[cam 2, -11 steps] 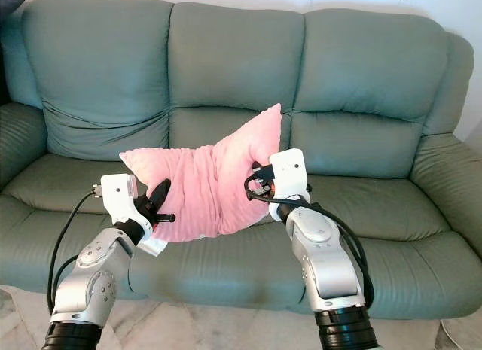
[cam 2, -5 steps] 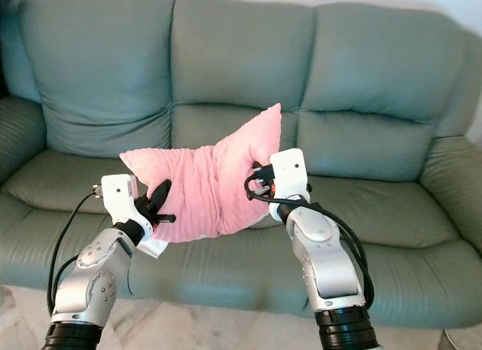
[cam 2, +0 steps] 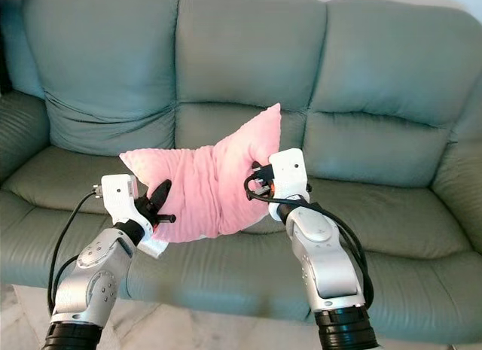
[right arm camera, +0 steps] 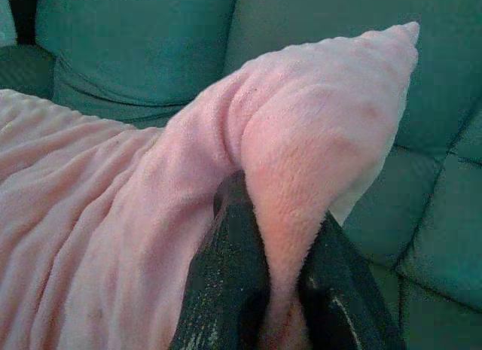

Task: Move the pillow to the sofa

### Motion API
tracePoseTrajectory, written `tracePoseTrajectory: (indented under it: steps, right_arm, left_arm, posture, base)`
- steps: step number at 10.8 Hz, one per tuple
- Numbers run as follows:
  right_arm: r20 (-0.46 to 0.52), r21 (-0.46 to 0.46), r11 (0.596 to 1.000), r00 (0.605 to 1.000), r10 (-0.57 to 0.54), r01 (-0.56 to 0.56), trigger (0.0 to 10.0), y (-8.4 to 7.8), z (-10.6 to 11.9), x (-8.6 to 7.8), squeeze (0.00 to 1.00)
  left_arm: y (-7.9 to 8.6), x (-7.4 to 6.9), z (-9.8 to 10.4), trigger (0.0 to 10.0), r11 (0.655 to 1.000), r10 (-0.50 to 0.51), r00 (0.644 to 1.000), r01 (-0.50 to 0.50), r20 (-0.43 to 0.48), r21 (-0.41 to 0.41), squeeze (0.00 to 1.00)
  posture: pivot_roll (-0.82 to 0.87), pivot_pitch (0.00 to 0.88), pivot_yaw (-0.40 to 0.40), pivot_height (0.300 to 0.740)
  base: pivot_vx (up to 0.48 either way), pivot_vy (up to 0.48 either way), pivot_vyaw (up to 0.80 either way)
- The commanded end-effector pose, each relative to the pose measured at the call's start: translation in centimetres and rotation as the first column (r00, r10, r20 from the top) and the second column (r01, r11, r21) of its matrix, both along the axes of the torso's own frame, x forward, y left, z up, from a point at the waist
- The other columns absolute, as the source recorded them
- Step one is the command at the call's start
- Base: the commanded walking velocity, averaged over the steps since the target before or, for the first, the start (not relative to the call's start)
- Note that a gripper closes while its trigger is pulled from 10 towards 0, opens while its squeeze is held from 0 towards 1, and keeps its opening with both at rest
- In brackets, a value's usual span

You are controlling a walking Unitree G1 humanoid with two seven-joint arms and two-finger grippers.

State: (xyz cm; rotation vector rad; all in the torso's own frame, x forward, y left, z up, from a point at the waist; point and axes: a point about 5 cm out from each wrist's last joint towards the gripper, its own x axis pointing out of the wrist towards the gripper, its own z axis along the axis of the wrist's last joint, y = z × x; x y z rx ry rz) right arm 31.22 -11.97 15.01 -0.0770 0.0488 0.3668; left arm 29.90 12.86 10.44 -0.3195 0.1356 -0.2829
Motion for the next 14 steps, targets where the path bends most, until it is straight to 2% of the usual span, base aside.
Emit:
tracePoseTrajectory:
  steps: [1, 6, 9, 10, 12, 13, 14]
  right_arm:
    - [0.024, 0.003, 1.0, 0.999, 0.022, -0.022, 10.0, 0.5, 0.7, 0.0, 0.0]
    - [0.022, 0.005, 1.0, 1.0, 0.016, -0.016, 10.0, 0.6, 0.6, -0.1, 0.0]
    - [0.015, 0.005, 1.0, 1.0, 0.012, -0.012, 10.0, 0.3, 0.2, -0.1, 0.0]
    - [0.003, 0.029, 0.999, 0.999, -0.037, 0.037, 10.0, -0.7, -0.5, -0.1, 0.0]
    - [-0.009, 0.019, 0.996, 0.996, -0.091, 0.091, 10.0, -2.0, -1.4, 0.0, 0.0]
    - [-0.038, 0.023, 0.987, 0.986, -0.16, 0.161, 10.0, -3.6, -2.2, -0.1, 0.0]
    - [-0.051, 0.031, 0.982, 0.982, -0.183, 0.185, 10.0, -4.0, -2.5, -0.3, 0.0]
  left_arm:
    - [-0.8, 0.0, 0.7, 10.0, 0.999, -0.05, 0.998, 0.05, 0.03, -0.005, 0.0]
    - [-0.7, 0.0, 0.7, 10.0, 0.999, -0.05, 0.998, 0.05, 0.03, -0.015, 0.0]
    - [-0.3, 0.1, 0.0, 10.0, 0.999, -0.025, 1.0, 0.025, -0.014, 0.029, 0.0]
    - [0.4, 0.7, -0.7, 10.0, 0.997, -0.003, 0.999, 0.006, -0.032, 0.082, 0.0]
    - [0.9, 1.5, -1.3, 10.0, 0.99, -0.009, 0.999, 0.014, -0.035, 0.138, 0.0]
    - [0.8, 2.7, -1.2, 10.0, 0.985, -0.009, 1.0, 0.014, -0.029, 0.172, 0.0]
    - [0.6, 3.1, -1.0, 10.0, 0.983, -0.015, 1.0, 0.019, -0.02, 0.182, 0.0]
  posture:
    - [-0.16, 0.0, -0.045, 0.74]
    - [-0.16, 0.0, -0.039, 0.74]
    - [-0.16, 0.0, -0.035, 0.74]
    - [-0.17, 0.0, -0.03, 0.74]
    - [-0.17, 0.0, -0.013, 0.74]
    - [-0.2, 0.0, 0.01, 0.74]
    - [-0.2, 0.0, 0.017, 0.74]
  base:
    - [0.304, 0.0, 0.0]
    - [0.358, 0.0, 0.0]
    - [0.0, 0.0, 0.0]
    - [0.0, 0.0, 0.0]
    - [0.0, 0.0, 0.0]
    - [0.0, 0.0, 0.0]
    - [0.0, 0.0, 0.0]
